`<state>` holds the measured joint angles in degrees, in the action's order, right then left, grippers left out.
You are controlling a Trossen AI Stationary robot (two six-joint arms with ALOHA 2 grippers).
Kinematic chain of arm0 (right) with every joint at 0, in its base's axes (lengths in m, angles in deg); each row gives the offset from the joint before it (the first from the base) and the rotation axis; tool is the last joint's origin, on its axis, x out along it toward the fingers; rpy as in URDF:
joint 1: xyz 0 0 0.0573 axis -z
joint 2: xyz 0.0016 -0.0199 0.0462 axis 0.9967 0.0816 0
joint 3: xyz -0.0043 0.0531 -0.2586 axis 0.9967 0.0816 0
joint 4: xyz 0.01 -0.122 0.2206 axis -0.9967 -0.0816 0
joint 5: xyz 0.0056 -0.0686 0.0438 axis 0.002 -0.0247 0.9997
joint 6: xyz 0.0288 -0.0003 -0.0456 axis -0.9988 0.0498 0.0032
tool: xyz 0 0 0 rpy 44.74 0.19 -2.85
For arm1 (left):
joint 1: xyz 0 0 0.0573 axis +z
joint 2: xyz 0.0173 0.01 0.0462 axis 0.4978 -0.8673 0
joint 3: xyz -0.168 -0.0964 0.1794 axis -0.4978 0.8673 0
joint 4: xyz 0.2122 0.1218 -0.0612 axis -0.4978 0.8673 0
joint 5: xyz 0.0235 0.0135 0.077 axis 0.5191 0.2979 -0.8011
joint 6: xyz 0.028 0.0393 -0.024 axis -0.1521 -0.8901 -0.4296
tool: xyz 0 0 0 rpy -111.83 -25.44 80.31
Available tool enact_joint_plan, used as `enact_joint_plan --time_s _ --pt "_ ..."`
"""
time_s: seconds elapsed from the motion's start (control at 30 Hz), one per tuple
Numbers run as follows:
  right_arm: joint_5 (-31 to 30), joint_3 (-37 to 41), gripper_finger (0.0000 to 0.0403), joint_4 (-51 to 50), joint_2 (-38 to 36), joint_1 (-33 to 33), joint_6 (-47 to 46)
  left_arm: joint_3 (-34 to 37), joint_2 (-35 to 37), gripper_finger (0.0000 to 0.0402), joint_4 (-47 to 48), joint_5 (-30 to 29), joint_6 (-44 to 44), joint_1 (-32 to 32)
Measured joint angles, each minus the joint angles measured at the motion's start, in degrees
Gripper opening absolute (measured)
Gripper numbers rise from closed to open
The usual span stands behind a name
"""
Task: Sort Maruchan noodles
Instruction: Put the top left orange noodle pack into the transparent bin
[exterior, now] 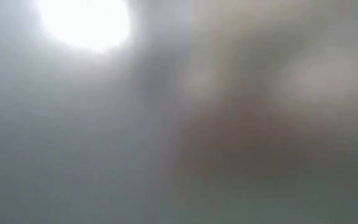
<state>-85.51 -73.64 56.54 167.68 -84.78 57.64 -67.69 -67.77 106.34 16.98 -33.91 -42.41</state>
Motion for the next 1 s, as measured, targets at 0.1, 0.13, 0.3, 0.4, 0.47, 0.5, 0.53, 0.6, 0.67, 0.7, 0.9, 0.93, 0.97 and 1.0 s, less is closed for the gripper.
enact_joint_plan --time_s 0.1,0.13,0.3,0.4,0.47,0.5,0.53,0.6,0.67,0.7,0.9,0.93,0.97,1.0 --pt "-0.34 0.00 0.0139 0.08 -0.02 0.00 1.21 -1.02 0.00 0.0100 -0.10 1.24 0.05 -1.75" --pt "-1.17 0.00 0.0139 0.10 -0.02 -0.02 1.37 -1.01 0.00 0.0100 -0.11 1.29 0.51 -2.16" --pt "-9.88 0.00 0.0139 0.07 -0.04 -0.01 1.95 1.01 -0.27 0.0095 -0.41 2.28 4.09 -2.59" --pt "-13.79 0.00 0.0139 -0.04 -0.06 0.00 1.78 2.70 -0.78 0.0087 -2.01 2.39 4.44 -2.08" --pt "-14.12 0.00 0.0139 -0.19 -0.06 0.00 1.16 4.14 -0.85 0.0082 -4.36 2.42 4.18 -1.45" --pt "-14.10 0.00 0.0139 -0.19 -0.06 0.00 0.81 4.77 -0.85 0.0079 -5.57 2.42 3.85 -1.13" --pt "-14.10 -0.02 0.0139 -0.18 -0.06 0.00 0.72 5.33 -0.85 0.0078 -6.96 2.39 3.41 -0.82" --pt "-14.08 -0.02 0.0139 -0.19 -0.06 -0.02 0.70 6.61 -0.85 0.0076 -10.22 2.43 2.34 -0.29" --pt "-14.12 -0.02 0.0139 -0.29 -0.06 -0.02 0.68 8.24 -0.85 0.0076 -12.63 3.29 1.46 0.06" --pt "-14.12 -0.02 0.0139 -0.34 -0.06 -0.02 0.68 8.99 -0.85 0.0076 -13.30 4.24 1.23 0.19" --pt "-18.53 -0.09 0.0139 -0.34 -0.06 -0.02 0.70 12.95 -0.74 0.0076 -11.94 5.29 2.16 0.83" --pt "-19.66 -0.09 0.0139 -0.34 -0.08 -0.02 0.74 13.24 -0.67 0.0075 -10.65 5.19 2.33 1.13" --pt "-20.54 -0.09 0.0139 -0.40 -0.08 0.00 0.79 13.64 -0.66 0.0075 -9.86 4.96 2.51 1.41" --pt "-21.08 -0.09 0.0139 -0.47 -0.08 0.00 0.77 14.06 -0.66 0.0075 -9.81 4.73 2.51 1.76"
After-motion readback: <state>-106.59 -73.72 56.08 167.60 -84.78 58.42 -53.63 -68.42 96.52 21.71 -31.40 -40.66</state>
